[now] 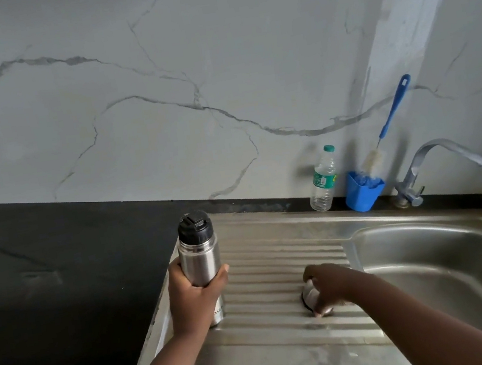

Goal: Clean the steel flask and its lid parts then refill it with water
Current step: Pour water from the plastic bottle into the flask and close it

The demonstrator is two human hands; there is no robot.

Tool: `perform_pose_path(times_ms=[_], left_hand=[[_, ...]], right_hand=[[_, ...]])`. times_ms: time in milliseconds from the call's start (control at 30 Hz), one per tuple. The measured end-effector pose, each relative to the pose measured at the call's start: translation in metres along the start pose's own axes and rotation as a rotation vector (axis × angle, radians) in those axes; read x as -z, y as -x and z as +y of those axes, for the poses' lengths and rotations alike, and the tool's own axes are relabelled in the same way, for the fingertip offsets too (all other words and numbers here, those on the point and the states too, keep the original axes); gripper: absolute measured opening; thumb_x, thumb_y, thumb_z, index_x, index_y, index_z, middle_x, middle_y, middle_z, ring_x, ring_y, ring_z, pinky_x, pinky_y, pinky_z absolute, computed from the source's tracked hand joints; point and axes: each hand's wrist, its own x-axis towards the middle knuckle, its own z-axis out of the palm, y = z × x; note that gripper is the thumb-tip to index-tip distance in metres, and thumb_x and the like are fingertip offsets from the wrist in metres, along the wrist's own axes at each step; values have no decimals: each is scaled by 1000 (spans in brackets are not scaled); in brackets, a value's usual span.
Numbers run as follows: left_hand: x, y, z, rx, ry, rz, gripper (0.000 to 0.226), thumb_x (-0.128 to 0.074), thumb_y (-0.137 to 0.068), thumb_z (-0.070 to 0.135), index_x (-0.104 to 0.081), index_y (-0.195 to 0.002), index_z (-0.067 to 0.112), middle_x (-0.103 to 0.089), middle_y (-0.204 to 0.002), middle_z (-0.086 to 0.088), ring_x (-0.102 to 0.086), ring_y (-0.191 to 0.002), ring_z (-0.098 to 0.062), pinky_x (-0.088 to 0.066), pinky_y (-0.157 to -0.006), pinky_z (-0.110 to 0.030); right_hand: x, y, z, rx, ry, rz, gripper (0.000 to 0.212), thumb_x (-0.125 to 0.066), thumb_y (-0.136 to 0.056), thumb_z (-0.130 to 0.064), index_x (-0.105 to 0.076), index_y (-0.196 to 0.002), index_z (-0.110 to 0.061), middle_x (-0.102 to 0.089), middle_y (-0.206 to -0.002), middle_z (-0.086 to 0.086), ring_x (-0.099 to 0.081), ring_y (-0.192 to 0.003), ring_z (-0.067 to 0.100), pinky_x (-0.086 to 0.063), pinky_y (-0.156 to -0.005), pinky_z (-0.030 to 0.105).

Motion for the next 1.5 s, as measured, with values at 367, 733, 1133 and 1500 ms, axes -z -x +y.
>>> perform_pose_path(times_ms=[367, 733, 1133, 1500], left_hand=[[-66, 16, 41, -53, 33, -89, 64, -87, -47, 44, -57, -102, 30, -67, -85, 6, -66, -73, -10, -53, -64, -34], [-111, 36, 92, -166, 49, -307, 64, -88, -50, 41, -58, -106, 42, -65, -97, 8, -66, -83, -8, -57, -68, -32], [-101, 43, 117, -207, -67, -337, 61, -83, -49, 52, -49, -99, 58, -58, -97, 15, -61, -83, 1, -56, -72, -35], [-78, 49, 127, -238, -115, -370, 56, -79, -51, 53, -49, -98, 53, -56, -96, 19, -59, -83, 1, -54, -73, -32]], right_hand=[[169, 82, -5, 444, -715, 281, 61, -84, -71, -16, -57, -122, -36, -62, -111, -5, -67, -89, 9, -55, -77, 21], [192, 110, -6, 474, -237, 291, 71, -80, -71, -20, -50, -130, -42, -57, -120, -15, -57, -103, 7, -48, -92, 25], [187, 119, -7, 175, -329, 381, 62, -75, -65, -65, -58, -104, -21, -69, -82, -1, -69, -56, 9, -54, -60, 23], [168, 125, -49, -137, -41, 583, 109, -4, -46, -103, -57, -70, -11, -61, -67, 3, -59, -67, 19, -49, -65, 32]])
